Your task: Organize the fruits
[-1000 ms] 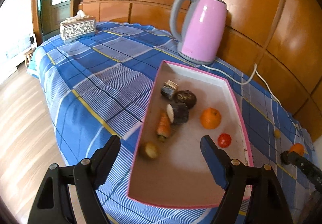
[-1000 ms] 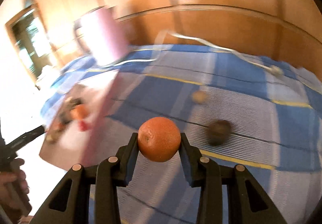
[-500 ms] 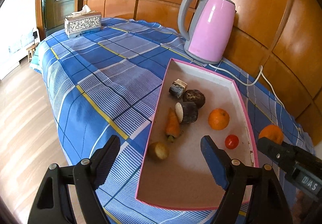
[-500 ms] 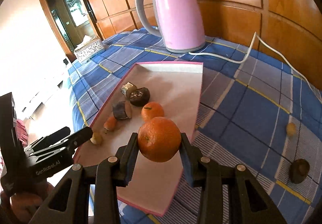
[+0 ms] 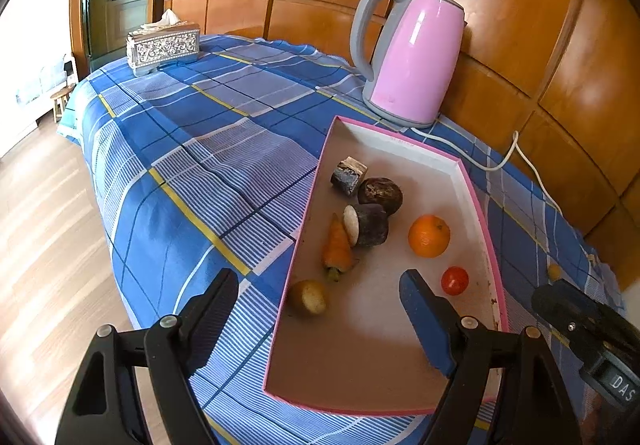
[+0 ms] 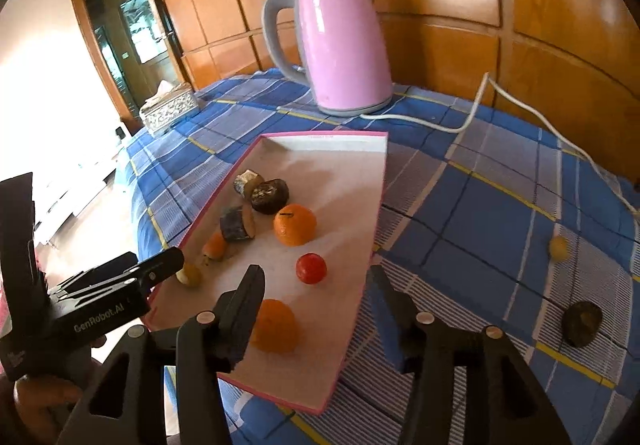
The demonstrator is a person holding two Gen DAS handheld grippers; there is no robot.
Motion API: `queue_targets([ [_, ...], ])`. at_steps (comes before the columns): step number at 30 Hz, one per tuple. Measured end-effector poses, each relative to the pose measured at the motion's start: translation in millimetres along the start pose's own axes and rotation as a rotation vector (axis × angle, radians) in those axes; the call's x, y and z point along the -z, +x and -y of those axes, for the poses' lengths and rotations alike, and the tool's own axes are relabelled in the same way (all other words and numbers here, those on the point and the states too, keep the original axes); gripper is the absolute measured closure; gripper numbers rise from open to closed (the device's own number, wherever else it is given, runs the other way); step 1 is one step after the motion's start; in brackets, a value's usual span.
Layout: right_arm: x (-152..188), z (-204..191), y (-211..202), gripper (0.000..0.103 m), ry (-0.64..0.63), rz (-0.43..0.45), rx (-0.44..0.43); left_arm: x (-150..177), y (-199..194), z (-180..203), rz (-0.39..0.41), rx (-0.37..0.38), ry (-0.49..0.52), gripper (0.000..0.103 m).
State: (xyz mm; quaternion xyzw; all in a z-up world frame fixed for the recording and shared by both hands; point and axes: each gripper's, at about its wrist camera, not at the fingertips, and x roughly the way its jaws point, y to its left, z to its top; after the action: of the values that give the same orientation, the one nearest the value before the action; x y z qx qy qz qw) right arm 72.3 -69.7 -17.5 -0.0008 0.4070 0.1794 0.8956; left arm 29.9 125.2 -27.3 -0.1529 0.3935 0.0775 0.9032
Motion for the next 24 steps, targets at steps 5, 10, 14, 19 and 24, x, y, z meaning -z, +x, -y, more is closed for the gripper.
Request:
queue_targets([
  [5,7.6,5.1,-10.5,0.050,0.018,0.025,0.048,0.5,-2.9,4.0,0.006,0.014,0.010,0.020],
  [10,15.6,9.4,-23.3,0.050,0.007,0.073,0.151,2.7,-4.5,10.0,0.007,0.029,0.023,0.020],
  [14,24.3,20.3,-30.5,0.050,0.022,0.091,0.218,4.4,-6.8,15.4,0.012,0.036,0.039,0.020],
  [19,37.9,37.7,-39.7,0.050,0.052,0.110,0.293,7.5,-8.8,22.4,0.015,0.047,0.061,0.020],
  [24,48.0,52.0,-48.0,0.050,0.075,0.119,0.342,11.5,-10.3,34.3,0.009,0.054,0.098,0.020],
])
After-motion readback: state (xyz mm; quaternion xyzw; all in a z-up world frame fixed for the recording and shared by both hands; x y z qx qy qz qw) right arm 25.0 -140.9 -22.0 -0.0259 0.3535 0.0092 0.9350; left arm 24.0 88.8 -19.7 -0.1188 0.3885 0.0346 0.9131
